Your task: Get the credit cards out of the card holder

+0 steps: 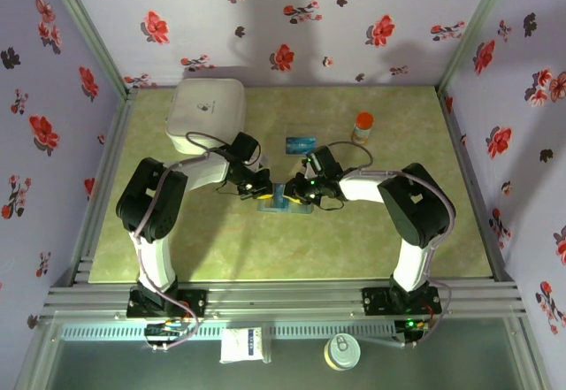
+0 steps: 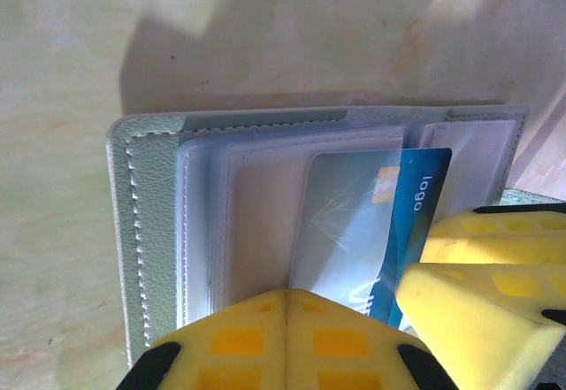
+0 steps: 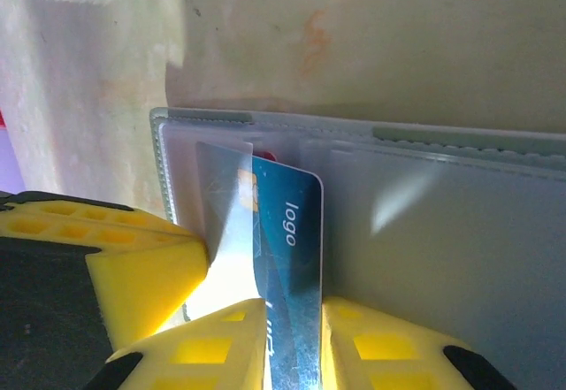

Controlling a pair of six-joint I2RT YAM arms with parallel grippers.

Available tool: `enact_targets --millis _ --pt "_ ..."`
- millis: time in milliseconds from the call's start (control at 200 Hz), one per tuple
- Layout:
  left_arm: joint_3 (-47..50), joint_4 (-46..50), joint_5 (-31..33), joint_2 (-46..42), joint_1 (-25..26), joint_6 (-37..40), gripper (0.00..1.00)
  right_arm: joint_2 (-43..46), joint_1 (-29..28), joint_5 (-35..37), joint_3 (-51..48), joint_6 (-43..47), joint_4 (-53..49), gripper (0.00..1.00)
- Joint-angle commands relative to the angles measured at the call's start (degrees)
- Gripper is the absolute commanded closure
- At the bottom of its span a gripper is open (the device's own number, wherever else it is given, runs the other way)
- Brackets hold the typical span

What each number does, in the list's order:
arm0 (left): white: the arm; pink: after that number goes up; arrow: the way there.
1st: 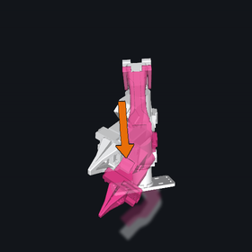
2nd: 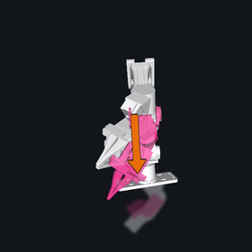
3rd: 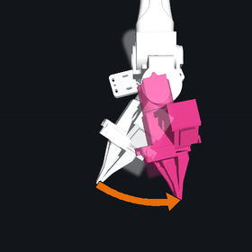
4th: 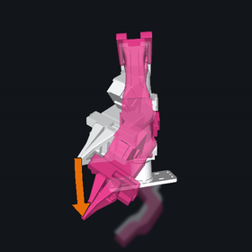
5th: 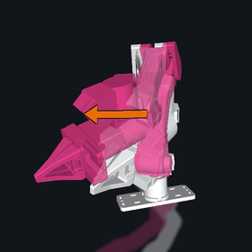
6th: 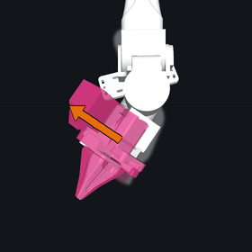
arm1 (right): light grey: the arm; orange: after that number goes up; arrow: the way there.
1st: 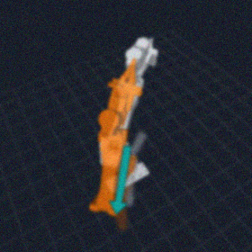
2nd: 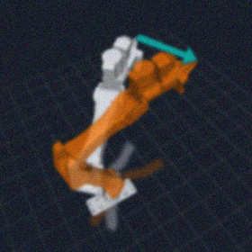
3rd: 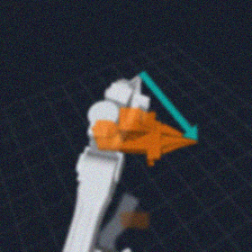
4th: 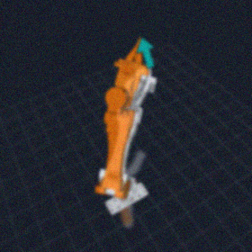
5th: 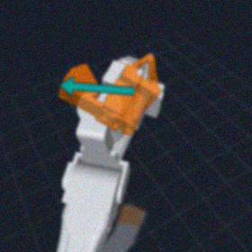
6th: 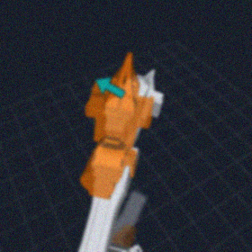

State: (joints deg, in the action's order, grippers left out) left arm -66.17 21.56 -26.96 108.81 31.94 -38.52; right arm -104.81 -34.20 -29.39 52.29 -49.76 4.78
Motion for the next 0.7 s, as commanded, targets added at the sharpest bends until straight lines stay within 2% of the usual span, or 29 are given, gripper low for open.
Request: enact_targets --millis 0,375,695 --pt "0.17 2.22 1.15 1.60 0.22 1.36 1.00 -0.45 0.36 -1.13 -0.83 -0.95 2.23 0.78" --pt "-0.01 2.35 1.09 1.49 0.16 1.38 1.00 0.43 1.62 -0.54 -2.31 -0.91 2.79 0.87" --pt "0.61 1.27 0.80 0.63 0.05 0.85 1.00 5.75 3.68 1.33 -4.30 3.11 -3.15 0.90"
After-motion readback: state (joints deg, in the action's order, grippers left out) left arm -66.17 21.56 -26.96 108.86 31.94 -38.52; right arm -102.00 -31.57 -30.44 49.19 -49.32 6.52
